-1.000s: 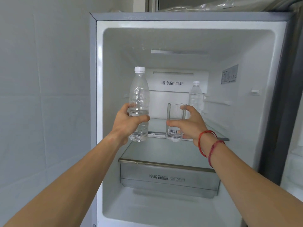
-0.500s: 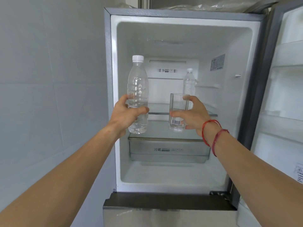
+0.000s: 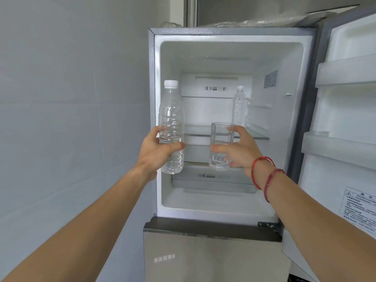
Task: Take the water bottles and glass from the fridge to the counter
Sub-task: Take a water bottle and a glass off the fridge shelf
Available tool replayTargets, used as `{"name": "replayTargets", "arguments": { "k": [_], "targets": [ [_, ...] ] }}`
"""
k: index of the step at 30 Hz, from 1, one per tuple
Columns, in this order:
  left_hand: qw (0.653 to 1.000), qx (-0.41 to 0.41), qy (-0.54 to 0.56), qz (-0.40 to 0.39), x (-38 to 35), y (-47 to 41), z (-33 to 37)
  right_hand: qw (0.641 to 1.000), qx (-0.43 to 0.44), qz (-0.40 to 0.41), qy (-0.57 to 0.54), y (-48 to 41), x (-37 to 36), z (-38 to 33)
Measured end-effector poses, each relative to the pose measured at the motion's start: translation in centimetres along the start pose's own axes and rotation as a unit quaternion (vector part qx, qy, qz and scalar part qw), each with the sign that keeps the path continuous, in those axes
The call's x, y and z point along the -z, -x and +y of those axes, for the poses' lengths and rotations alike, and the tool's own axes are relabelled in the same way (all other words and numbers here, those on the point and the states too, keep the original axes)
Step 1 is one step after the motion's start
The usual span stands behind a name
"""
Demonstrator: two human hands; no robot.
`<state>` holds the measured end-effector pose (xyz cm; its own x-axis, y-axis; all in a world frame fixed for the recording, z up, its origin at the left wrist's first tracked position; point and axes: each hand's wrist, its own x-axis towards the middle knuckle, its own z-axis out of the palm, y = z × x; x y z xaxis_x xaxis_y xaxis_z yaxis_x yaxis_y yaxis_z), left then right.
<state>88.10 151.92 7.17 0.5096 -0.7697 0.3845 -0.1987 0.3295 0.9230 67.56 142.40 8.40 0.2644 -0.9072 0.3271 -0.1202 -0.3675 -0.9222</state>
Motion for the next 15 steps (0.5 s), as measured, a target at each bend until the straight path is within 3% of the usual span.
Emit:
{"name": "replayTargets", "arguments": {
  "k": [8, 15],
  "targets": [
    [0.996, 0.002, -0.033, 0.078, 0.5, 6.2, 1.3, 0.996, 0.018, -0.089, -0.017, 2.5, -0.7, 0.3],
    [0.985, 0.012, -0.077, 0.153, 5.7, 10.6, 1.9, 0.982, 0.020, -0.181, -0.047, 4.9, -6.0, 0.0]
  ]
}}
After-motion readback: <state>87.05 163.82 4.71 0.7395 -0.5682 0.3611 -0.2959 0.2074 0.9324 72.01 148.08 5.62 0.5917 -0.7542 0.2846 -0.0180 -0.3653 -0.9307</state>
